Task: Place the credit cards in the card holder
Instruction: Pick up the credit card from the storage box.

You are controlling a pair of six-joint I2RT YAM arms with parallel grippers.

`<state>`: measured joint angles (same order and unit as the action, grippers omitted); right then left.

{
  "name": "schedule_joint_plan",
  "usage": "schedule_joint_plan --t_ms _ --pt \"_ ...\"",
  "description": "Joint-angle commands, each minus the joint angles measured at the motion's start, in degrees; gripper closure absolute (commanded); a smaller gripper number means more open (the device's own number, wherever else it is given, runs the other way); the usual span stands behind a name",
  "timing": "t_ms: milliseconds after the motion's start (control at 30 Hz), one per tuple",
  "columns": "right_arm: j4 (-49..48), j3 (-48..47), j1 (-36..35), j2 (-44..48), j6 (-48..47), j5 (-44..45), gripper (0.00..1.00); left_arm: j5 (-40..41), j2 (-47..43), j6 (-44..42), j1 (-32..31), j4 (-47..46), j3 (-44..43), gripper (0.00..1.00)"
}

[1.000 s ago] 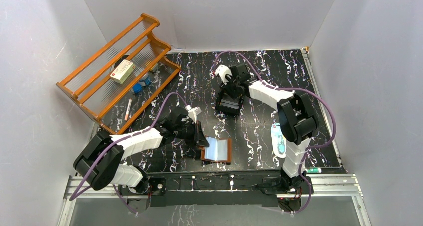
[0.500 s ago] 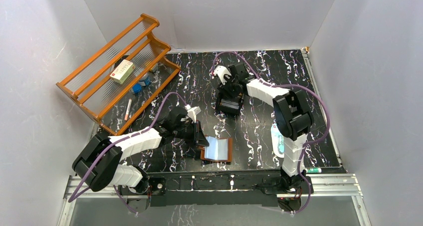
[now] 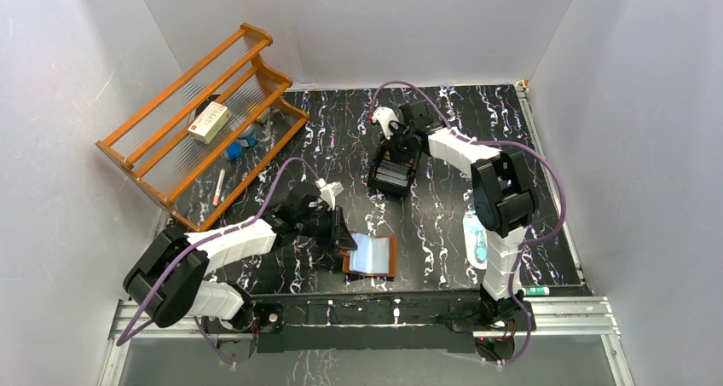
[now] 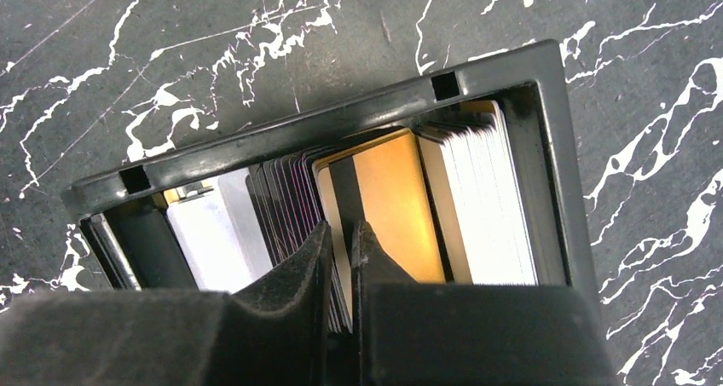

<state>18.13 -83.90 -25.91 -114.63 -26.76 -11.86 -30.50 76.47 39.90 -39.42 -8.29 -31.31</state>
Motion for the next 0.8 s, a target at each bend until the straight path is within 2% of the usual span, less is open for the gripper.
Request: schedule_joint_plan --t_ms 0,67,133,267,467,600,633,767 --pt "4.96 -1.54 0.18 1.04 2.06 -2.87 0.9 -1.29 -2.37 -0.16 0.18 0.78 -0.5 0.92" --pt "6.13 -2.08 0.16 2.01 2.78 -3.29 0.95 -1.22 -2.37 -0.09 0.22 0.9 -0.5 0.92" --pt "6.51 -2.07 0.21 3.24 3.6 -3.04 0.95 -1.22 -2.37 0.01 0.22 0.72 -0.45 0.92" --pt "5.18 0.22 0.21 5.77 4.44 -1.07 0.85 -1.23 -2.29 0.26 0.24 0.35 -0.43 0.92" --pt "5.1 1.13 0.17 5.94 4.4 -0.56 0.86 -1.46 -2.07 0.74 0.22 -0.35 -0.06 0.92" --pt "5.53 0.48 0.22 5.47 4.98 -0.4 0.78 -1.4 -2.46 0.97 0.16 -0.66 0.24 0.92" --pt "5.48 0.35 0.2 5.55 5.2 -0.36 0.78 -1.33 -2.45 1.05 0.21 -0.6 0.3 0.92" --pt "5.04 0.13 0.23 5.88 5.8 -0.3 0.94 -1.27 -2.17 1.08 0.18 -0.83 0.38 0.92"
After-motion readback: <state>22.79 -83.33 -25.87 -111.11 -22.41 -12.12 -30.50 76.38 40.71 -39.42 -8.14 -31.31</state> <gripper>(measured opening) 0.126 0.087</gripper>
